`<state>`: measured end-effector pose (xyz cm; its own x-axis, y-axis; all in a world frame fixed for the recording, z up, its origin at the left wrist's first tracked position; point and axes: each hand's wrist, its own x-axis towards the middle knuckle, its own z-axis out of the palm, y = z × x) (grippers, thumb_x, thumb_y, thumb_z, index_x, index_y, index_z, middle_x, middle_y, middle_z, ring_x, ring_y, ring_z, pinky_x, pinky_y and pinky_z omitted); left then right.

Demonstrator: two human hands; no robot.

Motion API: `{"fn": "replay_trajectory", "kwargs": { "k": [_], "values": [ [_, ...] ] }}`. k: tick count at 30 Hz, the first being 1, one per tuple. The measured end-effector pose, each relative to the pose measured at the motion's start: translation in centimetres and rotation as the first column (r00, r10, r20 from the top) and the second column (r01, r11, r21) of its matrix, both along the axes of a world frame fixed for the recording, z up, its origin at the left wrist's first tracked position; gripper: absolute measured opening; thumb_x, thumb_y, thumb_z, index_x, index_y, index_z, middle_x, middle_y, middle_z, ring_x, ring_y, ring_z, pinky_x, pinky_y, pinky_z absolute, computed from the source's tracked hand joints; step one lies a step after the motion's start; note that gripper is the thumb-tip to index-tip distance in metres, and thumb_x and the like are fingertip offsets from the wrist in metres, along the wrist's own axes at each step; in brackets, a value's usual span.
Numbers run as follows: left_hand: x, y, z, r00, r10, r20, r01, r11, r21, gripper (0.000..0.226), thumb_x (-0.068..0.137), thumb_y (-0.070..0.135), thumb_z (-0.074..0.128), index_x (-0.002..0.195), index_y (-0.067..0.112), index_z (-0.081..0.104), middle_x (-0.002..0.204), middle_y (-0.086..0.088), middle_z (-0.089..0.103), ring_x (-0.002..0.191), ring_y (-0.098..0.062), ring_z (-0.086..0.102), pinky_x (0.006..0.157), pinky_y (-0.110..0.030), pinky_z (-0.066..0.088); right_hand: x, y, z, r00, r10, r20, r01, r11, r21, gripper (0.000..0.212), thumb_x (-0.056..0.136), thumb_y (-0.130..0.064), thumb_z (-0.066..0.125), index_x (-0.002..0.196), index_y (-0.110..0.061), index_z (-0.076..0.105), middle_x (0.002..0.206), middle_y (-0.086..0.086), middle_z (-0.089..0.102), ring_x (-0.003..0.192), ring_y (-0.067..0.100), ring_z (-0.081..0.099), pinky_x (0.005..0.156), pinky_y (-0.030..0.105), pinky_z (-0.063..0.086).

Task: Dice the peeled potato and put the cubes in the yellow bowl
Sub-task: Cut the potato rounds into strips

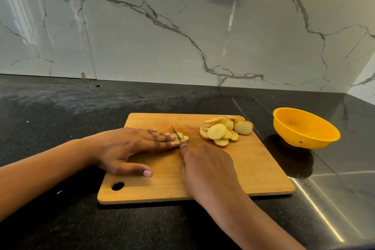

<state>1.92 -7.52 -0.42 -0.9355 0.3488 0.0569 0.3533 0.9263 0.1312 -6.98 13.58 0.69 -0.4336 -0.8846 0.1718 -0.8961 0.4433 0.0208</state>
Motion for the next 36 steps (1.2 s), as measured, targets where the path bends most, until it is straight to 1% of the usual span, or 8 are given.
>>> {"fn": "replay_trajectory", "kwargs": {
  "k": [3, 5, 7, 11, 16, 22, 30, 36],
  "values": [
    [0.0, -0.1, 0.0, 1.0, 0.004, -0.002, -0.004, 1.0, -0.002, 0.068, 0.092, 0.059, 0.039, 0.15, 0.031, 0.018, 0.157, 0.01, 0.015, 0.143, -0.002, 0.011, 0.116, -0.019, 0.003, 0.2, 0.1, 0.5, 1.0, 0.011, 0.011, -0.012, 0.999, 0.032, 0.046, 0.103, -0.022, 0.036, 0.148, -0.017, 0.027, 0.095, 0.0, 0.054, 0.077, 0.016, 0.051, 0.05, 0.026, 0.027],
    [0.0, -0.1, 0.0, 1.0, 0.007, 0.006, -0.007, 1.0, 0.005, 0.067, 0.092, 0.06, 0.038, 0.15, 0.033, 0.017, 0.156, 0.012, 0.014, 0.143, -0.001, 0.01, 0.116, -0.018, 0.002, 0.9, 1.6, 0.5, 1.0, 0.023, 0.013, -0.023, 0.997, 0.069, 0.054, 0.103, -0.022, 0.036, 0.152, -0.018, 0.015, 0.076, -0.004, 0.04, 0.061, 0.012, 0.035, 0.048, 0.026, 0.025],
    [0.0, -0.1, 0.0, 1.0, 0.011, 0.018, -0.011, 1.0, 0.004, 0.066, 0.092, 0.061, 0.037, 0.149, 0.036, 0.015, 0.156, 0.013, 0.013, 0.143, 0.0, 0.009, 0.116, -0.018, 0.002, 1.4, 3.4, 0.3, 0.998, 0.037, 0.053, -0.043, 0.994, 0.105, 0.059, 0.103, -0.025, 0.035, 0.153, -0.023, 0.003, 0.071, -0.005, 0.033, 0.059, 0.012, 0.031, 0.048, 0.026, 0.026],
    [0.2, 0.0, -0.1, 1.0, 0.016, 0.009, -0.016, 1.0, -0.025, 0.068, 0.092, 0.063, 0.032, 0.15, 0.035, 0.012, 0.157, 0.012, 0.011, 0.144, 0.0, 0.007, 0.115, -0.017, -0.001, 1.8, 5.2, 0.8, 0.993, 0.003, 0.119, -0.014, 0.995, 0.096, 0.057, 0.103, -0.032, 0.031, 0.152, -0.032, 0.002, 0.072, -0.004, 0.035, 0.065, 0.015, 0.037, 0.053, 0.026, 0.03],
    [0.3, -0.1, -0.2, 1.0, 0.023, 0.007, -0.023, 0.999, -0.047, 0.067, 0.091, 0.067, 0.025, 0.149, 0.04, 0.003, 0.157, 0.014, 0.006, 0.144, 0.0, 0.004, 0.116, -0.019, -0.002, 1.2, 5.0, 1.1, 0.992, -0.035, 0.123, 0.04, 0.999, -0.035, 0.054, 0.102, -0.04, 0.028, 0.15, -0.039, 0.004, 0.084, -0.006, 0.045, 0.077, 0.013, 0.045, 0.062, 0.028, 0.036],
    [0.7, -0.1, -0.1, 0.994, 0.003, -0.108, -0.017, 0.991, -0.134, 0.07, 0.093, 0.064, 0.03, 0.151, 0.027, 0.014, 0.158, 0.004, 0.009, 0.145, -0.009, 0.007, 0.117, -0.026, 0.002, 0.8, 3.6, 0.5, 0.986, -0.027, 0.163, 0.045, 0.993, -0.111, 0.052, 0.102, -0.039, 0.028, 0.151, -0.037, 0.01, 0.1, -0.008, 0.057, 0.084, 0.012, 0.045, 0.071, 0.029, 0.04],
    [1.0, -1.3, -0.4, 0.998, 0.029, -0.056, -0.036, 0.991, -0.127, 0.074, 0.089, 0.072, 0.028, 0.15, 0.036, 0.01, 0.157, 0.009, 0.015, 0.144, -0.004, 0.013, 0.119, -0.034, 0.014, 1.3, 2.5, 0.5, 0.991, -0.009, 0.131, 0.027, 0.99, -0.136, 0.051, 0.102, -0.036, 0.028, 0.151, -0.035, 0.014, 0.101, -0.007, 0.059, 0.082, 0.014, 0.045, 0.067, 0.03, 0.037],
    [0.7, -1.0, 0.0, 0.997, 0.02, -0.078, -0.027, 0.996, -0.089, 0.075, 0.087, 0.073, 0.033, 0.149, 0.036, 0.016, 0.155, 0.009, 0.022, 0.142, -0.001, 0.015, 0.118, -0.025, 0.005, 1.7, 1.3, 0.3, 0.998, -0.044, 0.054, 0.045, 0.999, -0.01, 0.052, 0.102, -0.024, 0.033, 0.152, -0.026, 0.016, 0.101, -0.001, 0.058, 0.075, 0.019, 0.04, 0.05, 0.027, 0.028]
  ]
}}
